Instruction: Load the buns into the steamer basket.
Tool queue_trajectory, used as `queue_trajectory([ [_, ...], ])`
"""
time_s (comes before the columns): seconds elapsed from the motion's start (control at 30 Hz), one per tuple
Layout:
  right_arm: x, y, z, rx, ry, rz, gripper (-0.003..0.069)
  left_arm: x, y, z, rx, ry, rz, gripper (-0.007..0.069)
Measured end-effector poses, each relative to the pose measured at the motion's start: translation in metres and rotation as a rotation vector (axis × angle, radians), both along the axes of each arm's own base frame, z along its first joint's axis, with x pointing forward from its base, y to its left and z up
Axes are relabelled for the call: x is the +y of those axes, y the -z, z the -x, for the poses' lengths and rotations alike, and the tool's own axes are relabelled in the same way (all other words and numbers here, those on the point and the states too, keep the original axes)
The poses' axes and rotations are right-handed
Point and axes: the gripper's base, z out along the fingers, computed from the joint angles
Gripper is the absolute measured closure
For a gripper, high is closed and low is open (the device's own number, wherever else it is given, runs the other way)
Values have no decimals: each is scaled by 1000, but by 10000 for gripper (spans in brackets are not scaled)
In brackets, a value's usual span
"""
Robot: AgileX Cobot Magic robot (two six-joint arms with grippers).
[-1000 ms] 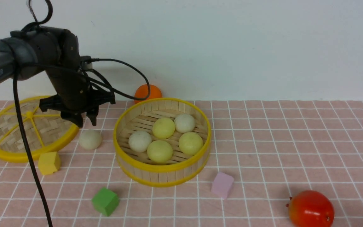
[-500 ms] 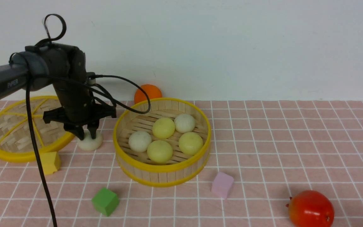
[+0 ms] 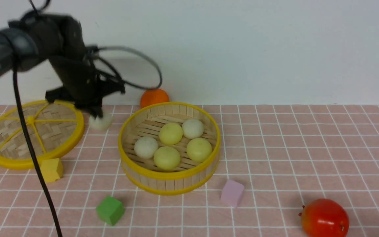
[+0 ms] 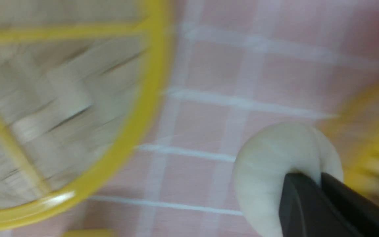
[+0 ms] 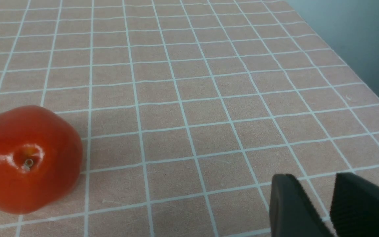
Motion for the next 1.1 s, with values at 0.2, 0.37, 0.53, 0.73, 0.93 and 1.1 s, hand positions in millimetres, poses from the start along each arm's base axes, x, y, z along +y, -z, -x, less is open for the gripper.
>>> queue_trajectory([
  [0.2,0,0,0,0,0,0,419,-43,-11,8,-49,96,83,612],
  [0.37,0,0,0,0,0,0,419,-51,20,-4,-25,92,95,612],
  [0.53,0,0,0,0,0,0,419,-53,46,-12,26,40,118,612],
  [0.73,0,0,0,0,0,0,419,-54,61,-15,54,10,122,565],
  [0.93,0,0,0,0,0,0,419,-50,48,-9,62,19,89,370],
  [1.1,0,0,0,0,0,0,419,-44,11,12,97,52,55,251],
])
